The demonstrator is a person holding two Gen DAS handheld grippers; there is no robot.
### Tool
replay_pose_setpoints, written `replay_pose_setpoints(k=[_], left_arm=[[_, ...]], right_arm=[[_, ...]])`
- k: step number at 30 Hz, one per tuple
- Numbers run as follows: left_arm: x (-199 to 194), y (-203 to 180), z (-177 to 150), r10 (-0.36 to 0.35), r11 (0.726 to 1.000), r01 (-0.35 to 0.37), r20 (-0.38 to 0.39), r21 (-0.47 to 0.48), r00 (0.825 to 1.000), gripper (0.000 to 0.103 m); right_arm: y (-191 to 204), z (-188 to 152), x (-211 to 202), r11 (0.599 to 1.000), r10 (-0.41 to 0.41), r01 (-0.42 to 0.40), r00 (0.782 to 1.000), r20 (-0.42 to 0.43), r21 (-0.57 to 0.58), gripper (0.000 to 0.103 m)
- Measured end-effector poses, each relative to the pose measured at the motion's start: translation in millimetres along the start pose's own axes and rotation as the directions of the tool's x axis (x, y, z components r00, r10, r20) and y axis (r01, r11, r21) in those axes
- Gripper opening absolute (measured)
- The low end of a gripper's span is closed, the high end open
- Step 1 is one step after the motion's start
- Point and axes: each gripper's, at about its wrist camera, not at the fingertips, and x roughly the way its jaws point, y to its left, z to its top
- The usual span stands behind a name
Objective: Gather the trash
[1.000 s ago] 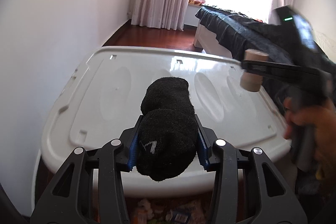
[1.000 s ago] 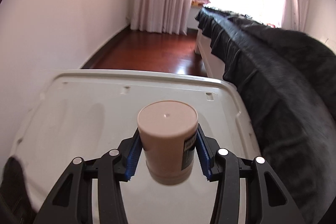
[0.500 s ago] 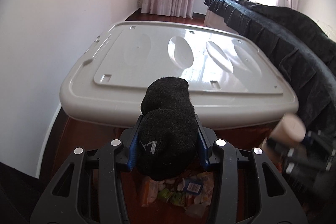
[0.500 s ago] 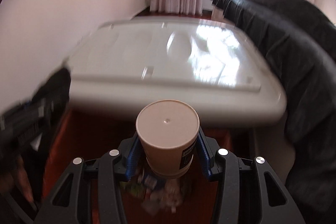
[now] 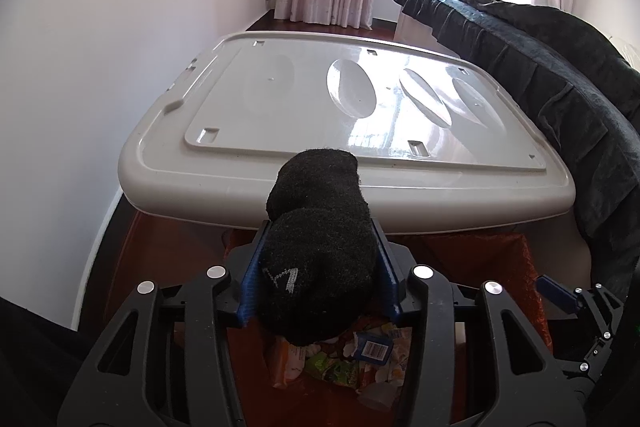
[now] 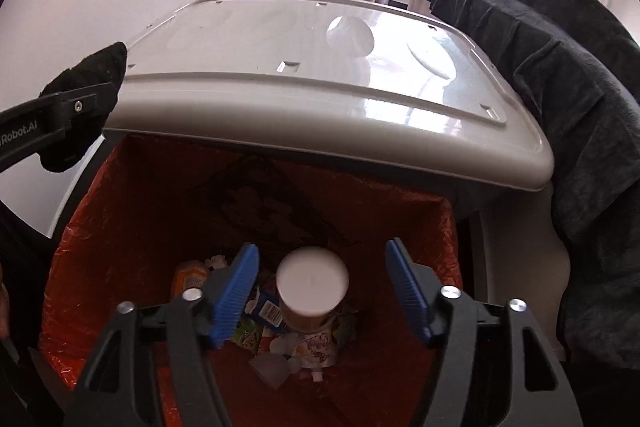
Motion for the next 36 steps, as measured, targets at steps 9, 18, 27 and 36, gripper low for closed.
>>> replay_pose_setpoints(k=[9,18,27,36], left_arm=[[-16,-3,11,0.037,0.999,-0.037,0.073,-0.011,0.997,0.080],[-19,-14,22,0.039,0.999,-0.041,0.071,0.022,0.997,0.082],[-24,-8,49,0.069,0.998,-0.067,0.094,-0.021,0.993,0.082],[-30,-3,66,0.097,0.994,-0.092,0.113,-0.054,0.989,0.082]], right_arm=[[-11,13,-28,0.999,-0.004,-0.003,0.989,0.146,0.046,0.089],[-18,50,-48,0.998,-0.047,0.034,0.972,0.231,0.060,0.091],[-33,74,-53,0.989,-0.083,0.047,0.959,0.269,0.137,0.095],[-34,80,-52,0.990,-0.079,0.044,0.959,0.272,0.131,0.096]])
